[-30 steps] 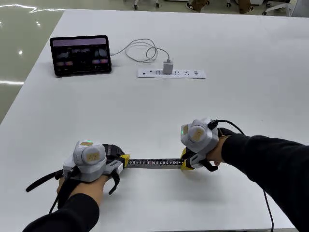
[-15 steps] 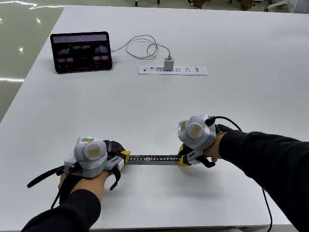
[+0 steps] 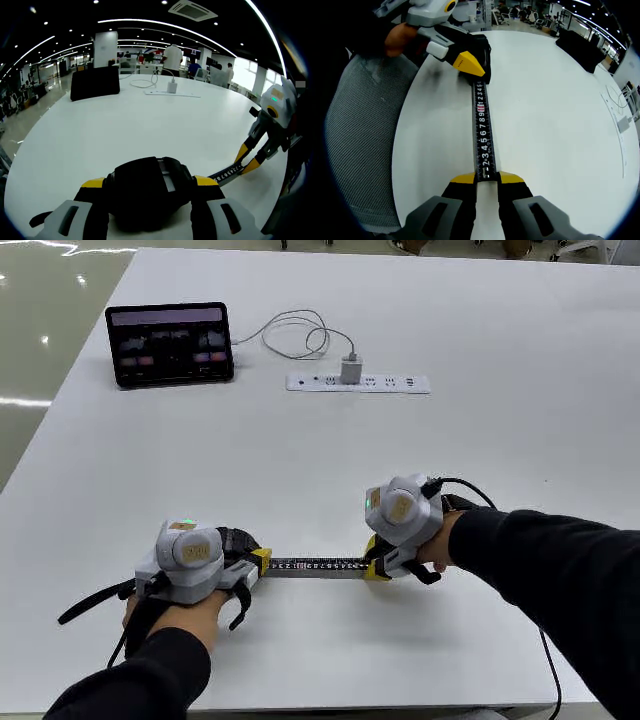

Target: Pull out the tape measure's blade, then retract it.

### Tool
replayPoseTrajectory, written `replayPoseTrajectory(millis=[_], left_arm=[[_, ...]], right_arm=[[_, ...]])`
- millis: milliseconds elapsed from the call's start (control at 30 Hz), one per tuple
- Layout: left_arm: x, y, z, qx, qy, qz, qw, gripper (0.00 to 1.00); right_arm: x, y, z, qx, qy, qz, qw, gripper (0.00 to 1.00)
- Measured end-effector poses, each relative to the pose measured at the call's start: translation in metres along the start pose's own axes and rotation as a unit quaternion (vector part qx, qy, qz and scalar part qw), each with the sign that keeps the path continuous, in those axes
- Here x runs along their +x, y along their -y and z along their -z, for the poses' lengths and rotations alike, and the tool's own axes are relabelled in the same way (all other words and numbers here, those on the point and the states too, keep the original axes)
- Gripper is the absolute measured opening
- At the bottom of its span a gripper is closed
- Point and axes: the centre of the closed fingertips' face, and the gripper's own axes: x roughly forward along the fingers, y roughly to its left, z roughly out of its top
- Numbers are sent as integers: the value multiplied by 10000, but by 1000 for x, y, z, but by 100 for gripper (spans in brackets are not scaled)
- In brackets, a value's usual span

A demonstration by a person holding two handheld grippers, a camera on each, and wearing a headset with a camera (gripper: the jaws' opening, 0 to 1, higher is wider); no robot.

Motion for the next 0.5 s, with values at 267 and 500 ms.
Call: replayPoseTrajectory(millis=[267,500], left_arm=[[0,0,0,-2,-1,0,10000,62],[0,0,0,-6,-4,-3,10000,62]], right_arm=[[2,-1,-3,-12,37,1,10000,11],[3,-1,-7,-38,56,11,10000,11]])
